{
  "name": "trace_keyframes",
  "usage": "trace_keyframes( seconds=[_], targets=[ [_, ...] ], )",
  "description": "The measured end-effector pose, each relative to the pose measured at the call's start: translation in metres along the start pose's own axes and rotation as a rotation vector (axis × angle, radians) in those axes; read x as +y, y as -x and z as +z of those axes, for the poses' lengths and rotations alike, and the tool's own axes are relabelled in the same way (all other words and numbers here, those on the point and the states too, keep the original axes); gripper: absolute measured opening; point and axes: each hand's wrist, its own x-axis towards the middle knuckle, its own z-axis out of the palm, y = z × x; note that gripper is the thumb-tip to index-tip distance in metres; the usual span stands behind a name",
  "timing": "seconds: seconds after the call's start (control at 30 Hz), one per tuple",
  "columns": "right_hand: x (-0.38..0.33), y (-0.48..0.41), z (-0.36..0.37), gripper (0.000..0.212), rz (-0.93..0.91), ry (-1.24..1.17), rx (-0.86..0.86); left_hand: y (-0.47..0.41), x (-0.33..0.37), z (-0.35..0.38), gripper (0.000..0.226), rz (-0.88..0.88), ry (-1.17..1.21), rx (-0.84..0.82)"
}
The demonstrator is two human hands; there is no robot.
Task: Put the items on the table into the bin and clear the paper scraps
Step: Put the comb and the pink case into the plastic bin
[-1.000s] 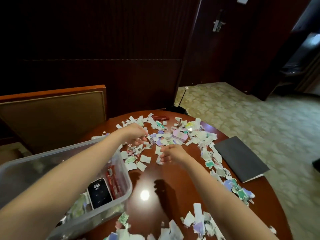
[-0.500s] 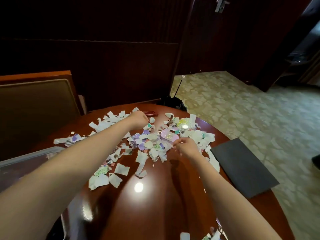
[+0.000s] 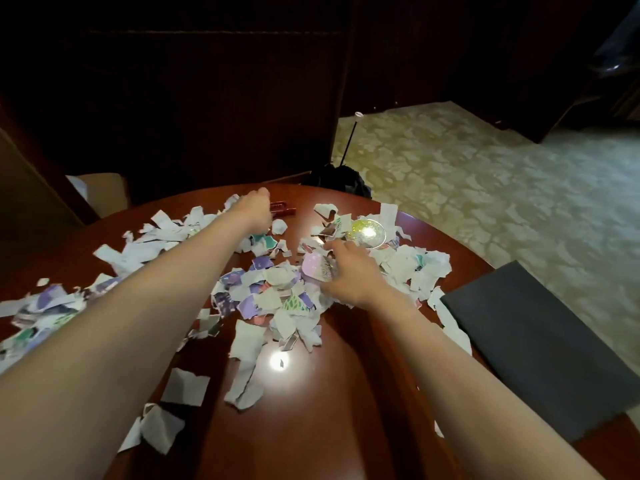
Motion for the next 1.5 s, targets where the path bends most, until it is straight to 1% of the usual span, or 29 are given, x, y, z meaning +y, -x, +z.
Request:
trace_keyframes(
  seconds=[0.07, 0.23, 0.33, 0.43, 0.53, 0.63, 0.77, 0.9, 1.0, 1.07, 1.2, 1.3, 1.4, 1.5],
  targets=[
    [0.003, -0.004, 0.004, 0.075, -0.01, 0.043, -0.042, -0.011, -0.007, 0.009, 0.052, 0.011, -0.089, -0.002],
    [0.008, -0.011, 0.006, 0.059, -0.025, 0.002, 0.002, -0.024, -0.014, 0.012, 0.044, 0.07, -0.287, 0.048],
    [0.009, -0.01, 0.004, 0.055, 0.004, -0.06, 0.012, -0.02, -0.008, 0.006, 0.045, 0.042, -0.324, -0.028],
    [0.007, 0.0, -0.001, 0.055, 0.047, -0.166, 0.056, -0.008, -0.005, -0.002, 0.049, -0.001, -0.243, -0.021],
    [0.004, 0.015, -0.01, 0.057, 0.083, -0.246, 0.123, 0.007, -0.003, -0.017, 0.05, 0.012, -0.185, 0.013],
    [-0.002, 0.032, -0.021, 0.054, 0.126, -0.312, 0.174, 0.025, -0.001, -0.042, 0.046, 0.036, -0.096, 0.032],
    [-0.013, 0.055, -0.026, 0.05, 0.208, -0.6, 0.159, 0.056, -0.005, -0.075, 0.04, 0.091, 0.061, 0.011],
    [-0.034, 0.076, -0.027, 0.058, 0.296, -0.759, 0.166, 0.104, -0.011, -0.114, 0.044, 0.125, 0.132, 0.001],
    [-0.056, 0.092, -0.023, 0.064, 0.331, -0.801, 0.145, 0.14, -0.027, -0.143, 0.051, 0.11, 0.15, -0.007],
    [-0.073, 0.103, -0.021, 0.068, 0.327, -0.828, 0.115, 0.165, -0.043, -0.161, 0.051, 0.091, 0.166, -0.011],
    [-0.111, 0.128, -0.018, 0.063, 0.273, -0.797, 0.041, 0.215, -0.079, -0.187, 0.048, 0.037, 0.226, -0.002],
    [-0.14, 0.146, -0.011, 0.067, 0.227, -0.803, 0.019, 0.252, -0.104, -0.198, 0.047, -0.02, 0.281, -0.013],
    [-0.168, 0.165, -0.011, 0.07, 0.165, -0.755, 0.005, 0.284, -0.122, -0.203, 0.04, -0.053, 0.342, -0.023],
    [-0.19, 0.184, -0.012, 0.07, 0.089, -0.71, -0.024, 0.317, -0.139, -0.202, 0.032, -0.106, 0.484, -0.053]
  ],
)
